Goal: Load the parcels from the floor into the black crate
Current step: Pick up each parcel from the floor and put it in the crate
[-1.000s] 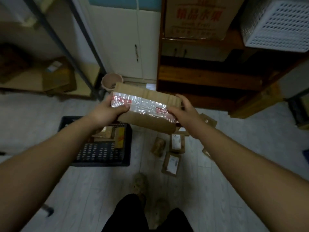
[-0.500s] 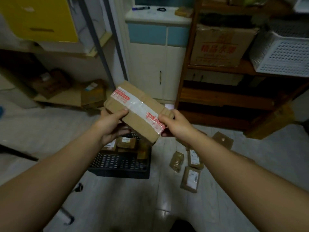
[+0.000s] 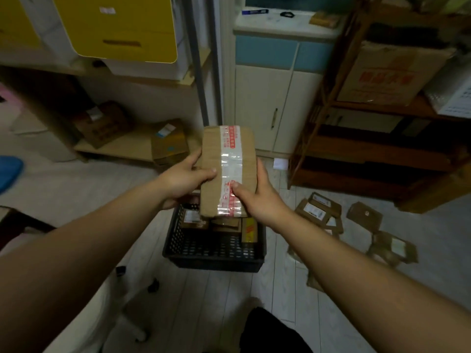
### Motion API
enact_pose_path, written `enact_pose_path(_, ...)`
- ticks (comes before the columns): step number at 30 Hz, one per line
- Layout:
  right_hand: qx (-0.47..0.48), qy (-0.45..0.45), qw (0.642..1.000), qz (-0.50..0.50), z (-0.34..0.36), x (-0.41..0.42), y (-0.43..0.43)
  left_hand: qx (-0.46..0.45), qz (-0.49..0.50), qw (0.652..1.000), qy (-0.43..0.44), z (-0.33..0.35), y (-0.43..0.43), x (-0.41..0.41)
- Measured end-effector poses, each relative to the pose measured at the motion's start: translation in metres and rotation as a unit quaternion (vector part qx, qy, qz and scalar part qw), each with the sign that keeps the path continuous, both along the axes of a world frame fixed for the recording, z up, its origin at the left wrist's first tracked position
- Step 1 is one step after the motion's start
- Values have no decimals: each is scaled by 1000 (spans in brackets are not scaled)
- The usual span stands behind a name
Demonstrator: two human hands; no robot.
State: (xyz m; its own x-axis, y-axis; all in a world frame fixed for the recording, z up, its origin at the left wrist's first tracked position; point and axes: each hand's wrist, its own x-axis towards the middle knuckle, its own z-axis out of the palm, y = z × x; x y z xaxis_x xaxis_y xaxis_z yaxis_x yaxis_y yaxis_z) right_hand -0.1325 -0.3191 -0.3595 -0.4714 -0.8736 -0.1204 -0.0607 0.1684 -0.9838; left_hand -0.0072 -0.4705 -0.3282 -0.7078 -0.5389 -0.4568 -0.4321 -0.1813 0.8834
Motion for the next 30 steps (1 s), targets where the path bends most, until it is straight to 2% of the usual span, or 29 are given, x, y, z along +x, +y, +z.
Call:
enact_pose_path(3, 9, 11, 1000, -9, -14, -10, -22, 0, -32, 999, -23, -18, -19, -10)
enact_pose_path(8, 35, -15, 999, 2, -56, -23, -75, 13, -28, 997, -67, -54, -61, -28)
enact_pose_path(13, 66, -59, 996, 10, -113, -21, -116, -47, -81, 989, -113, -107, -100, -32)
enact_pose_path(17, 112, -97, 989, 2, -182, -6, -138, -97, -86, 970, -208, -177, -124, -24)
enact_pose_path(23, 207, -169, 964, -15, -316, 33, -181, -93, -143, 946, -276, -312, -164, 8)
enact_pose_path(30, 283, -186, 941, 22, -460, 55, -217, -71, -172, 928, -324, -467, -187, 36)
